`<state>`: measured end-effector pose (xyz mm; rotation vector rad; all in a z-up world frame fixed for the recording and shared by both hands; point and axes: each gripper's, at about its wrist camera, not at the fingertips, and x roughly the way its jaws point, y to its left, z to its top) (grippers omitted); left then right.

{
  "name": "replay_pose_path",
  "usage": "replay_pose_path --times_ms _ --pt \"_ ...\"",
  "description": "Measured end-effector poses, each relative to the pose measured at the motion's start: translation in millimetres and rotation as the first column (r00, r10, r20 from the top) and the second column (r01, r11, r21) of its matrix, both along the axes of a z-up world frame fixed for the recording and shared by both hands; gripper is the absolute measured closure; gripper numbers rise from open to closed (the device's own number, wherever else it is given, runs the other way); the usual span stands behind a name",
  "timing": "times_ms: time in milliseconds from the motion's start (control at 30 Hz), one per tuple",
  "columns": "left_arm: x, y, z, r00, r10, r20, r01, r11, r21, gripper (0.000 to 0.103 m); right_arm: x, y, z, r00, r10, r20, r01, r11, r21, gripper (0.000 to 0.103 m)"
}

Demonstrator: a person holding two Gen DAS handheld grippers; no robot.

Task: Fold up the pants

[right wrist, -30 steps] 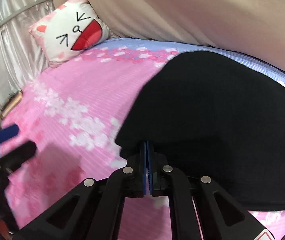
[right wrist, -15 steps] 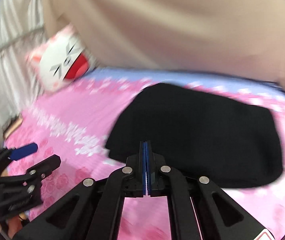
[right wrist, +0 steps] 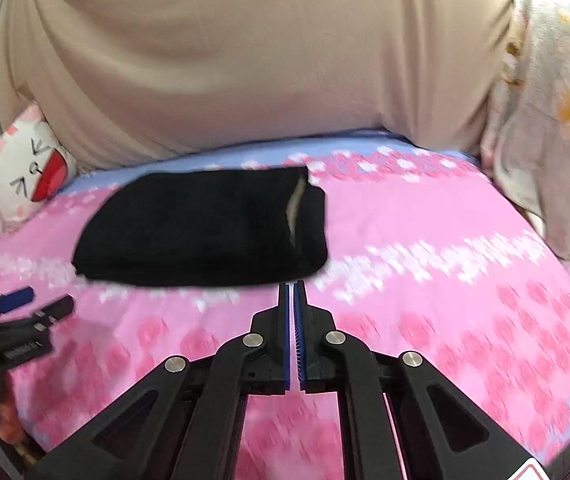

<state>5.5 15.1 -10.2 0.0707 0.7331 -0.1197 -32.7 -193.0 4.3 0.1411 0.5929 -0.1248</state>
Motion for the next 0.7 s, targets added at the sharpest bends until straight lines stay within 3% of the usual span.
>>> replay_pose_path --times_ms 167,267,300,367,567,700 --pt "41 -3 5 0.998 0.067 0.011 -0.067 0.997 0.024 0.02 65 3 -1 0.996 0.09 -0.016 -0.089 0.995 0.035 0.088" --pt "61 -1 0 0.996 0.087 -0.018 -0.087 0.996 0.036 0.02 95 6 -12 0.996 0.052 -0.077 -0.055 0.998 -0.037 0.072" --pt "64 0 -1 0.996 0.083 -0.026 -0.082 0.996 0.036 0.02 101 2 -18 0.995 0.04 -0.09 -0.043 0.999 -0.031 0.062" --pt "68 2 -5 0.996 0.08 -0.033 -0.078 0.996 0.046 0.02 108 -7 -27 0.993 0.046 -0.111 -0.044 0.999 0.02 0.054" --pt "76 3 -13 0.997 0.06 -0.057 -0.058 0.997 0.046 0.02 116 1 -32 0.992 0.035 -0.118 -0.04 0.998 -0.041 0.052" --pt "79 5 -15 0.996 0.062 -0.067 -0.059 0.997 0.049 0.02 106 -12 -25 0.998 -0.008 -0.067 0.01 1.0 0.023 0.045"
